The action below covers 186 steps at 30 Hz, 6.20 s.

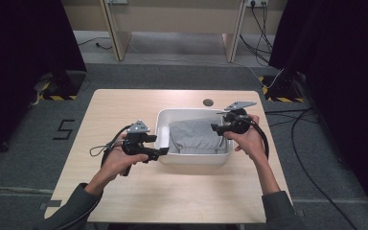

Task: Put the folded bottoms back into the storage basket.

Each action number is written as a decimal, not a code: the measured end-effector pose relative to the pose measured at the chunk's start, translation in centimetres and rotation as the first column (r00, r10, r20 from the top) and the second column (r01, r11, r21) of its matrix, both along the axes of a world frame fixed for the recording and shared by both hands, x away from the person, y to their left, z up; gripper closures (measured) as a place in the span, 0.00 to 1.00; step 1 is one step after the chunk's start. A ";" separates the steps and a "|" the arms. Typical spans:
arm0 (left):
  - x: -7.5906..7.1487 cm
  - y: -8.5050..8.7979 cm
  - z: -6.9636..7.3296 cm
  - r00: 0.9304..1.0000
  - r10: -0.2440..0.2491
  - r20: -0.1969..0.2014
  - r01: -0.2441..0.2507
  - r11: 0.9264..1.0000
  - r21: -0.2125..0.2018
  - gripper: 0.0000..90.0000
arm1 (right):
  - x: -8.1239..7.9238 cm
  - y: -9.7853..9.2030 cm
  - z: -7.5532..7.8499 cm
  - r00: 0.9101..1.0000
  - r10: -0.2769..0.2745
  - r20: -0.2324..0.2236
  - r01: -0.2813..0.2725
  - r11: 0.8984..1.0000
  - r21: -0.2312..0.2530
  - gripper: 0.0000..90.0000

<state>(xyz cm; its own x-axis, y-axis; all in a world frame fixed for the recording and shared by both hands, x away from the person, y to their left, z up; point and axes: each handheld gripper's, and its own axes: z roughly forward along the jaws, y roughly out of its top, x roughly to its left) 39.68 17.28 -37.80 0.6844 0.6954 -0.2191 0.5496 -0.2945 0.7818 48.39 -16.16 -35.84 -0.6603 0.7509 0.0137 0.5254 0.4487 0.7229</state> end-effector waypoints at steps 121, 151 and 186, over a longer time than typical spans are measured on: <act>-9.6 5.1 -9.6 0.998 0.051 -0.026 -0.050 0.998 0.045 0.18 | -15.8 -6.6 -9.6 0.997 -0.080 0.016 0.079 0.993 0.084 0.35; -12.1 6.7 -11.4 0.996 0.092 -0.023 -0.088 0.989 0.122 0.18 | -18.7 -6.4 -11.9 0.995 -0.096 -0.002 0.096 0.995 0.035 0.23; -15.1 7.1 -12.4 0.985 0.157 0.070 -0.166 0.976 0.143 0.15 | -21.3 -6.9 -13.7 0.990 -0.132 0.056 0.129 0.990 0.052 0.18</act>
